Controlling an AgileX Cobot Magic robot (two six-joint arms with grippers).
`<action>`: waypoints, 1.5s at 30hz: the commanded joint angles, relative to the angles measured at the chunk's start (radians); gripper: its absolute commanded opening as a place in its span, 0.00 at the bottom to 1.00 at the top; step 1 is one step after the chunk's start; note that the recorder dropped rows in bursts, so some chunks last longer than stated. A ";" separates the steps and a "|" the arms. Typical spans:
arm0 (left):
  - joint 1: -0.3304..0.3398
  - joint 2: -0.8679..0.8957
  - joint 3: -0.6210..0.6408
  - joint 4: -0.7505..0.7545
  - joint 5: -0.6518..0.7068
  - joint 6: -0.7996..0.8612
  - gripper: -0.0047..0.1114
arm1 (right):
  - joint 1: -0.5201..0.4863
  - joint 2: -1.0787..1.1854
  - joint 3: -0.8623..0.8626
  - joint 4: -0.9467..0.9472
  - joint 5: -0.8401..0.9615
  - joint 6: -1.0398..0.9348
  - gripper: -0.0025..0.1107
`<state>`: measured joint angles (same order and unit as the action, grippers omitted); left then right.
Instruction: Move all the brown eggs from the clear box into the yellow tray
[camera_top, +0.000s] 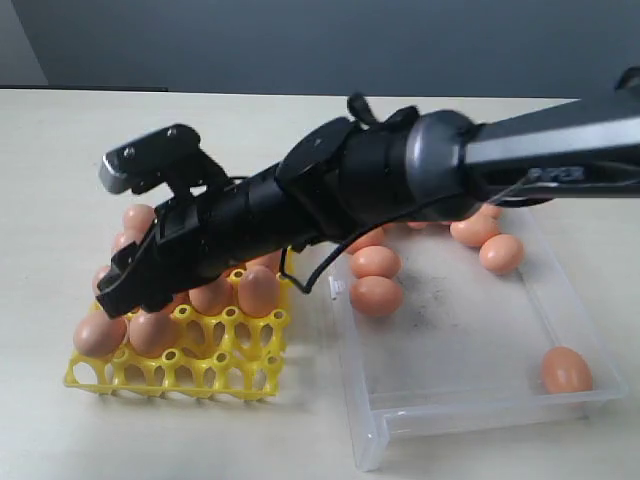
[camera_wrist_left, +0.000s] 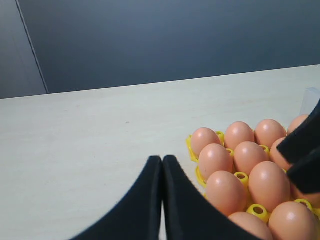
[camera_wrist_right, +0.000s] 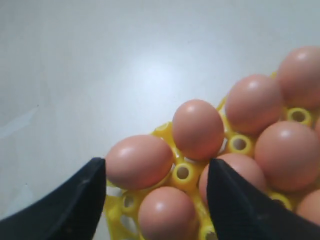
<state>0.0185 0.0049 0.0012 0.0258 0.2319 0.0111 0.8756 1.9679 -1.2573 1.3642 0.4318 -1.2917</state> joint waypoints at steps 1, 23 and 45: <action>-0.011 -0.005 -0.001 0.001 0.000 -0.001 0.04 | -0.045 -0.121 -0.007 -0.320 -0.035 0.292 0.53; -0.011 -0.005 -0.001 0.001 0.000 -0.001 0.04 | -0.352 -0.080 -0.007 -1.295 0.324 1.200 0.53; -0.011 -0.005 -0.001 0.001 0.000 -0.001 0.04 | -0.352 0.049 -0.007 -1.247 0.273 1.038 0.13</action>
<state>0.0185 0.0049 0.0012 0.0258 0.2319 0.0111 0.5284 2.0252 -1.2647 0.1148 0.7101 -0.2459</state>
